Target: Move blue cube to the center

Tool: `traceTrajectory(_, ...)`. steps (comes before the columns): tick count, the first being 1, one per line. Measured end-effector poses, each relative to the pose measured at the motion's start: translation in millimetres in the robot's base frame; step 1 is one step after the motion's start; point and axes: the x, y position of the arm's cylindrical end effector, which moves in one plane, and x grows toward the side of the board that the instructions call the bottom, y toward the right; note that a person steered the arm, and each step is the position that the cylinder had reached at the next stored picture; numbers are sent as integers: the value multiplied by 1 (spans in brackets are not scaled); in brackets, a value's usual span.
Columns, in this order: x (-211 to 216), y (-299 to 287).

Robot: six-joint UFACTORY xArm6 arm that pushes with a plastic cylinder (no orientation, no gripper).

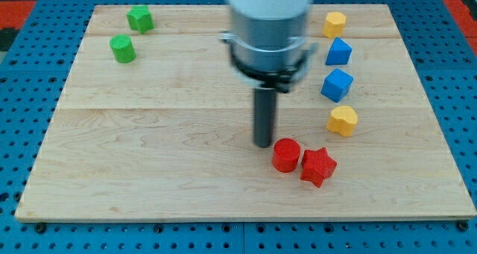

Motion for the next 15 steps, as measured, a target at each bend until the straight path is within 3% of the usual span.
traceTrajectory(1,22,81)
traceTrajectory(3,7,66)
traceTrajectory(5,5,115)
traceTrajectory(7,7,118)
traceTrajectory(8,19,178)
traceTrajectory(9,-24,195)
traceTrajectory(10,-83,146)
traceTrajectory(12,-100,43)
traceTrajectory(13,-107,113)
traceTrajectory(14,-138,108)
traceTrajectory(15,-138,17)
